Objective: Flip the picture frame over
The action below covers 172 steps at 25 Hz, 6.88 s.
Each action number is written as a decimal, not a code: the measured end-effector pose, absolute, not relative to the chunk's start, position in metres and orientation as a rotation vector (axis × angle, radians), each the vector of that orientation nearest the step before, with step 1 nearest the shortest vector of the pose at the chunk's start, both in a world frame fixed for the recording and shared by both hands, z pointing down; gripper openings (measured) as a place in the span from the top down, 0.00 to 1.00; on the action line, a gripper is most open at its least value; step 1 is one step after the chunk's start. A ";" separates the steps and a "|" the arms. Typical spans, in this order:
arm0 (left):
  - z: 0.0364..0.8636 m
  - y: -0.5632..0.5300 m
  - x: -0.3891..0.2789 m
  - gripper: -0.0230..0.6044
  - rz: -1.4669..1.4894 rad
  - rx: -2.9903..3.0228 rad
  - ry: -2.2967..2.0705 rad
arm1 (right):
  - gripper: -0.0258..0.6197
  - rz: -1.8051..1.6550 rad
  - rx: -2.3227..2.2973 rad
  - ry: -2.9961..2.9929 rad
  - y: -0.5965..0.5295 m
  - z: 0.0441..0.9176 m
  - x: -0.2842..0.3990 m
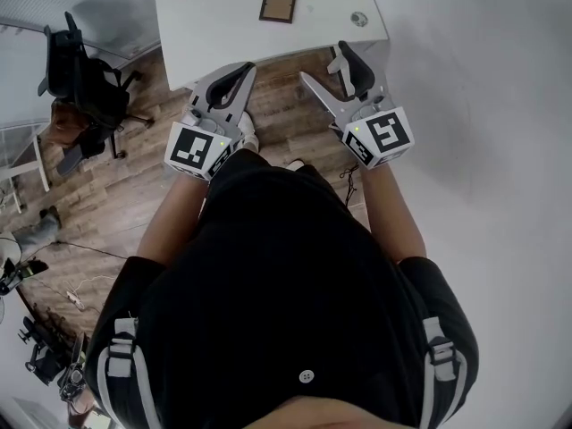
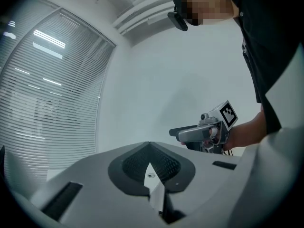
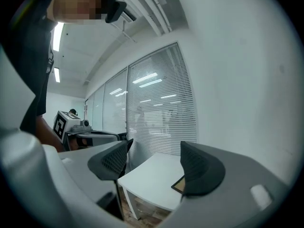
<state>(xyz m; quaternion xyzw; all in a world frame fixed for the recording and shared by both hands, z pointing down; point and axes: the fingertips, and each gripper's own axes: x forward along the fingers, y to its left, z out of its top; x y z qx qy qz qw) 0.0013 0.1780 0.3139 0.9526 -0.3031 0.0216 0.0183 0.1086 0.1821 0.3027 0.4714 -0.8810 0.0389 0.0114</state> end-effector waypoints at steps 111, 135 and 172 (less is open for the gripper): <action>0.575 -0.214 -0.003 0.95 0.272 2.694 -0.884 | 0.88 0.935 1.535 -1.775 -0.213 0.736 0.078; 0.514 -0.188 -0.024 0.95 0.215 2.762 -0.982 | 0.88 1.120 1.550 -2.043 -0.204 0.634 0.066; 0.530 -0.169 -0.027 0.95 0.224 2.710 -1.029 | 0.88 2.428 0.757 -2.481 -0.169 0.630 0.043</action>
